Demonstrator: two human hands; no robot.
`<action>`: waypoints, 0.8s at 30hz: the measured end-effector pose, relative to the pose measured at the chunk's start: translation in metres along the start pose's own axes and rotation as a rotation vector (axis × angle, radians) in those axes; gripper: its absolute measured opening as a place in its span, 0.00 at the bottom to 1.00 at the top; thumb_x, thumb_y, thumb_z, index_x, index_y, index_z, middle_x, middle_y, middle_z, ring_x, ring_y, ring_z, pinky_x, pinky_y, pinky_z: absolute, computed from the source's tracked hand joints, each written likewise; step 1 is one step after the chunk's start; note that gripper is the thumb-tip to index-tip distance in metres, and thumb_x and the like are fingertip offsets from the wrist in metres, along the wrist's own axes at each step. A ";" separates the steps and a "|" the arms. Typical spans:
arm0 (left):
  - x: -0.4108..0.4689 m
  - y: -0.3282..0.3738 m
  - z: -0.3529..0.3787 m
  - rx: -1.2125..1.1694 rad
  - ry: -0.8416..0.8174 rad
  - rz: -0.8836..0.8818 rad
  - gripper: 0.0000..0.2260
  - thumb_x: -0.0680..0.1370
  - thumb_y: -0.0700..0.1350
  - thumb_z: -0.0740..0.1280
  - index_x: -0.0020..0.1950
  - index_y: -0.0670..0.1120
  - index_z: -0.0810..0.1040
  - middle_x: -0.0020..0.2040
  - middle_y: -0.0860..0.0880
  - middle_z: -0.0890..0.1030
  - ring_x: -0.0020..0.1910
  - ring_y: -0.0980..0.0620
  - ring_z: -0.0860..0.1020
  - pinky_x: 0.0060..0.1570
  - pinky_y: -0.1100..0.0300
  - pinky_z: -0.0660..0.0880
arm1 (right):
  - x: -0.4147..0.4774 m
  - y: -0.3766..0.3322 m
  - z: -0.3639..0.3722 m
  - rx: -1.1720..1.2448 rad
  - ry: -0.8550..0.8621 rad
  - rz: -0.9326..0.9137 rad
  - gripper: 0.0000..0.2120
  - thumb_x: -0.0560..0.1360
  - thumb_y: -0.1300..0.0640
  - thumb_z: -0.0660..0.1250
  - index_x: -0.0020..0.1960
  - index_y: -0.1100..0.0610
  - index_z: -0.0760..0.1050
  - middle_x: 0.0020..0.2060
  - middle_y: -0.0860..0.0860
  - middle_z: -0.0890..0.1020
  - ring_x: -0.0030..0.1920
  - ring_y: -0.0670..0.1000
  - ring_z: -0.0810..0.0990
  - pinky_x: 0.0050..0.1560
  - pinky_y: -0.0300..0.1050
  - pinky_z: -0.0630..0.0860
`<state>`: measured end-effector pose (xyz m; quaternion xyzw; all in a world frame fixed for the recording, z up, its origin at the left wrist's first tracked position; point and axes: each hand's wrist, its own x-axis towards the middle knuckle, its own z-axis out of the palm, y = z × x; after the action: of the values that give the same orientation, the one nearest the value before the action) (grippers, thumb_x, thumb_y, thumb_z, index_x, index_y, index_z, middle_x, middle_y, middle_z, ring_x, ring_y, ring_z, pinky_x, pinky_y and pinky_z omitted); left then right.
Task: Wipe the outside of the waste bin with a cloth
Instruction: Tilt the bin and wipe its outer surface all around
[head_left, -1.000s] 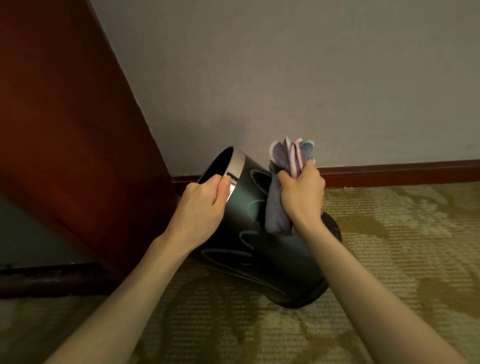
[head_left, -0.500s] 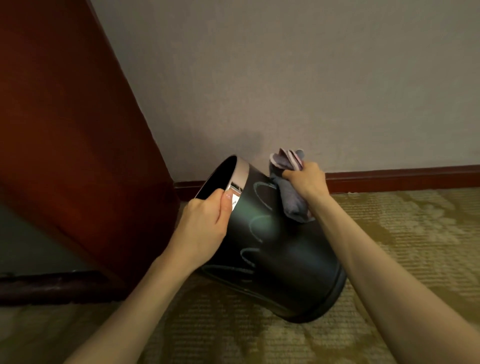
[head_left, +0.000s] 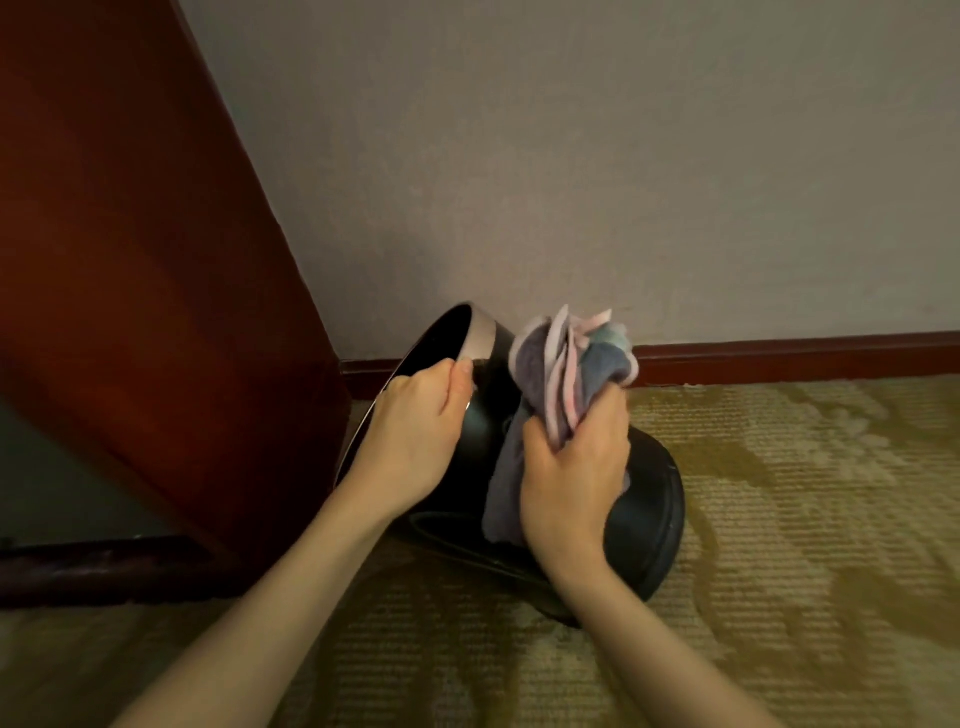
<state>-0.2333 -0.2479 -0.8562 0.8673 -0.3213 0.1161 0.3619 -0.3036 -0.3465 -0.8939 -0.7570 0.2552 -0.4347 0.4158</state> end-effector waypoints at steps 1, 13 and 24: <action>0.000 0.002 0.001 -0.005 -0.005 -0.003 0.19 0.82 0.47 0.53 0.31 0.46 0.68 0.25 0.49 0.70 0.26 0.51 0.70 0.26 0.59 0.61 | -0.009 0.000 -0.001 -0.018 0.019 -0.025 0.18 0.68 0.61 0.68 0.55 0.57 0.66 0.46 0.52 0.73 0.47 0.52 0.74 0.47 0.49 0.72; 0.004 0.004 0.004 0.037 0.031 0.075 0.16 0.81 0.44 0.56 0.32 0.47 0.67 0.25 0.52 0.69 0.23 0.54 0.70 0.26 0.61 0.62 | 0.014 -0.009 0.002 0.024 0.020 0.044 0.16 0.69 0.60 0.67 0.54 0.59 0.68 0.46 0.51 0.71 0.48 0.57 0.75 0.50 0.54 0.72; -0.015 0.009 0.002 -0.003 -0.045 0.061 0.16 0.81 0.44 0.56 0.34 0.42 0.69 0.25 0.47 0.70 0.22 0.51 0.68 0.23 0.53 0.63 | 0.106 -0.005 0.028 -0.021 -0.342 0.308 0.12 0.71 0.54 0.66 0.53 0.57 0.73 0.44 0.54 0.75 0.42 0.55 0.73 0.43 0.44 0.66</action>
<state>-0.2506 -0.2473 -0.8586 0.8591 -0.3556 0.1072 0.3521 -0.2266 -0.4115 -0.8500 -0.7759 0.2983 -0.2288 0.5065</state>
